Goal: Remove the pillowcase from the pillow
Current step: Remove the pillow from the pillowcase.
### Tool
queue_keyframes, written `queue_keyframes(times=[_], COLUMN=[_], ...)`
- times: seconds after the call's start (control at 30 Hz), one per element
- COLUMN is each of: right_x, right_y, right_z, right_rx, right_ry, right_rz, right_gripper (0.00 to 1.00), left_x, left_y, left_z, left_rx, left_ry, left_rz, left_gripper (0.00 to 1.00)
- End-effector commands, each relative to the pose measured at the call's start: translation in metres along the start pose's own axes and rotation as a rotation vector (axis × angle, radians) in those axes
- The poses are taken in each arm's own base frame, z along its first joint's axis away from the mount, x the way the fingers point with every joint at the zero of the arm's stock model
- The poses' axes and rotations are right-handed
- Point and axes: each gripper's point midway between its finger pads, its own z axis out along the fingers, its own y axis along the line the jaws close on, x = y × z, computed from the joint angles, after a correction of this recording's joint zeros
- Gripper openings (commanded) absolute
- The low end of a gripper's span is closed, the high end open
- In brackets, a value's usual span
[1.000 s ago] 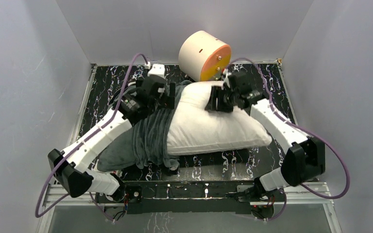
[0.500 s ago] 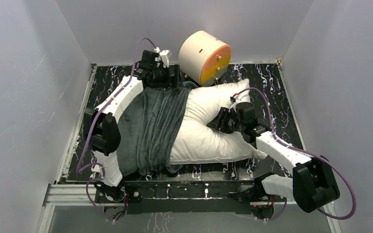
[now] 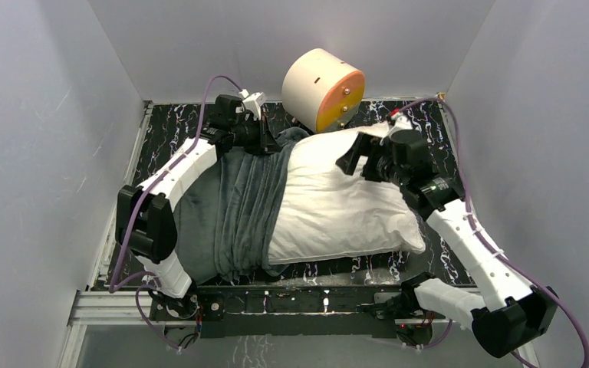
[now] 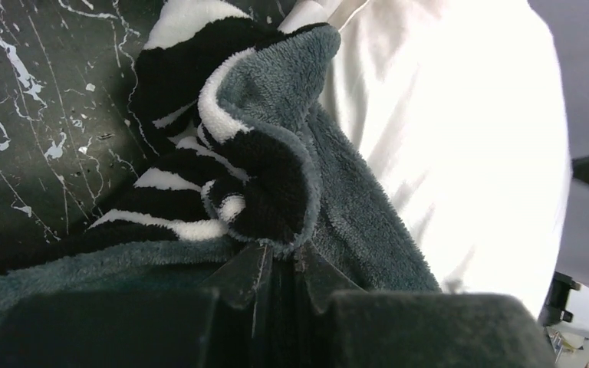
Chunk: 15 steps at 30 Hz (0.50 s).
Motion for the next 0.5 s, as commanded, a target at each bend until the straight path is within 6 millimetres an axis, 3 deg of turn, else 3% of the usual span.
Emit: queue_keyframes(times=[0.0, 0.1, 0.2, 0.3, 0.4, 0.47], right_x=[-0.065, -0.088, -0.093, -0.079, -0.055, -0.037], right_y=[-0.001, -0.014, -0.01, -0.002, -0.023, -0.042], right_z=[-0.026, -0.02, 0.0, 0.028, 0.053, 0.062], right_rx=[0.146, 0.285, 0.295, 0.236, 0.3, 0.361], right_ry=[-0.161, -0.179, -0.124, -0.023, 0.064, 0.099], right_rz=[-0.087, -0.066, -0.068, -0.089, -0.077, -0.06], right_gripper=[0.98, 0.99, 0.98, 0.99, 0.97, 0.84], left_x=[-0.019, -0.032, -0.04, -0.037, -0.033, -0.029], left_y=[-0.058, -0.073, -0.092, -0.105, -0.108, -0.11], left_z=[-0.036, -0.053, -0.072, -0.082, -0.088, -0.091], left_rx=[0.154, 0.177, 0.228, 0.264, 0.275, 0.281], left_ry=[-0.086, -0.162, -0.227, -0.239, -0.251, -0.254], left_rz=[0.032, 0.059, 0.11, 0.152, 0.175, 0.183], left_gripper=[0.0, 0.0, 0.0, 0.0, 0.0, 0.0])
